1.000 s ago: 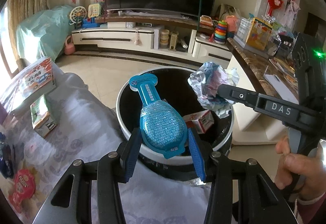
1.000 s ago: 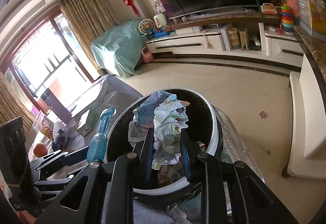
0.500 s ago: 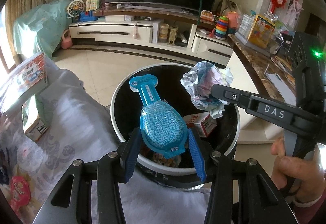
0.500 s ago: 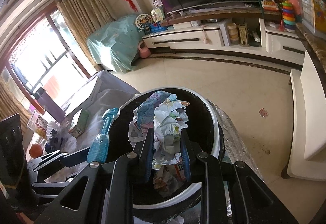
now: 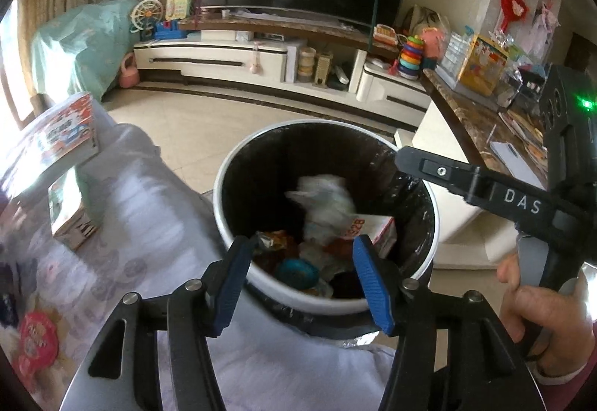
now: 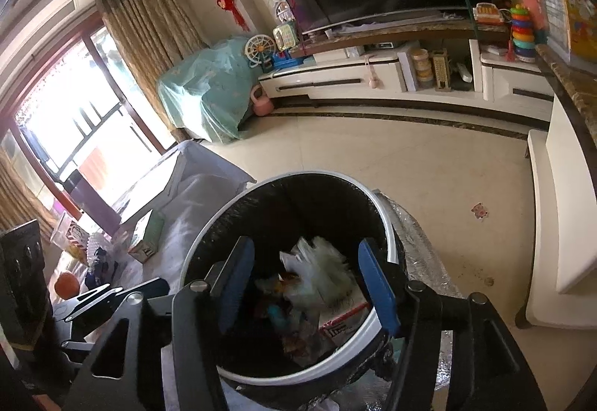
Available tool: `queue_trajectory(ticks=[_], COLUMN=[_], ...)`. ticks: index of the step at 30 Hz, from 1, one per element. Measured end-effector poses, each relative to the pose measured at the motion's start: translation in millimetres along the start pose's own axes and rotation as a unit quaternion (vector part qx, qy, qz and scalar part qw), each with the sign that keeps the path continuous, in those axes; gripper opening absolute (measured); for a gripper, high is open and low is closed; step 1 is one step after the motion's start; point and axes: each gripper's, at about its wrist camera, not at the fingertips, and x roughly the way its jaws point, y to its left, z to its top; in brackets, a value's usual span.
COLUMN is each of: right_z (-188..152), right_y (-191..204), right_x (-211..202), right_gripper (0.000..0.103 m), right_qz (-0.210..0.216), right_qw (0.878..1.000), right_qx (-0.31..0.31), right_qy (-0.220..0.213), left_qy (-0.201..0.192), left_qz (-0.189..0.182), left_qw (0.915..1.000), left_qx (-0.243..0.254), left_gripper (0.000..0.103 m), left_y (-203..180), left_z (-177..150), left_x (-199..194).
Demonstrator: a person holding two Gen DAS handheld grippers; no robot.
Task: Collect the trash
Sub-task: 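Open both tools to drop the brush and wrapper into the bin, then move both open tools back toward the remaining trash on the table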
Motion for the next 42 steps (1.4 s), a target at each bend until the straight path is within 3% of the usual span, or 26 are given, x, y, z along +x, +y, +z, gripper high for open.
queue_trajectory(ticks=[7,24,42], right_z=[-14,-68,-110], right_y=[15,99,160], right_x=[-15,-21,5], right_gripper=[0.086,0.087,0.087], right_qz=[0.023,0.093,0.136], right_qw=[1.0,0.994,0.986], right_qx=[0.003,-0.044,-0.066], right_qy=[-0.008,0.021,0.069], left_qy=[-0.013,-0.029,-0.026], left_qz=[-0.001,0.033,0.089], left_qw=[0.9989,0.9876,0.969], left_qx=[-0.044,-0.151,-0.229], left_gripper=[0.06,0.06,0.06], left_y=[22,89,161], left_z=[-42,-131,-189], left_x=[-31,-117,-166])
